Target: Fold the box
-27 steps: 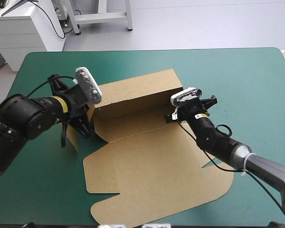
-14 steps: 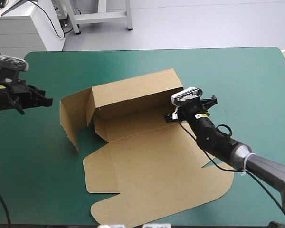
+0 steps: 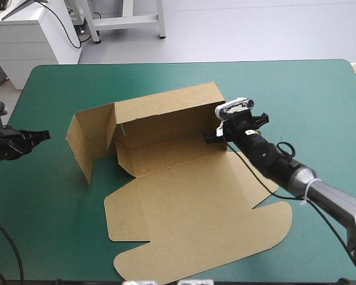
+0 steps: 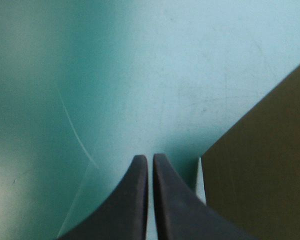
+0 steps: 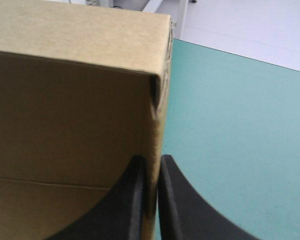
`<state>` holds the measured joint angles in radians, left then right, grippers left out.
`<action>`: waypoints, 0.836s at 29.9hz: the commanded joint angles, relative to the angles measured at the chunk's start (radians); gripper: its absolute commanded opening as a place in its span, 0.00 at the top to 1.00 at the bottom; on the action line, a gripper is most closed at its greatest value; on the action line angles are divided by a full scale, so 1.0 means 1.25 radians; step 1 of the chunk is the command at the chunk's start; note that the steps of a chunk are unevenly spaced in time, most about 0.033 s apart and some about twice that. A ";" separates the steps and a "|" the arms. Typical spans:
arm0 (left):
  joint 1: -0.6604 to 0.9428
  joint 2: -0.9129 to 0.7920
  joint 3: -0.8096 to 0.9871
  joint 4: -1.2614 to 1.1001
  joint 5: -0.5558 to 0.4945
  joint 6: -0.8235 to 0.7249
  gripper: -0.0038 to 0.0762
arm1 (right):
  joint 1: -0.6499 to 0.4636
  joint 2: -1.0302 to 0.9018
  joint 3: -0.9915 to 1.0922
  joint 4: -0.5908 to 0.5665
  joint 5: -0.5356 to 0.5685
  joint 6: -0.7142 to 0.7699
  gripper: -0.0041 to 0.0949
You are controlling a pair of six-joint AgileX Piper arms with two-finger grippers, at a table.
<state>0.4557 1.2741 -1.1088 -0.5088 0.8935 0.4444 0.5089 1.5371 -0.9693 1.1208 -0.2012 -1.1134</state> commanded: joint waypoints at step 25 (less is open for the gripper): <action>0.001 -0.020 0.005 -0.092 -0.046 -0.010 0.94 | -0.168 0.058 -0.690 -0.783 1.010 0.948 0.96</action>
<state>0.4557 1.2741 -1.0749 -0.5580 0.8638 0.4399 0.3022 1.6537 -1.7884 0.1425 1.0116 0.0575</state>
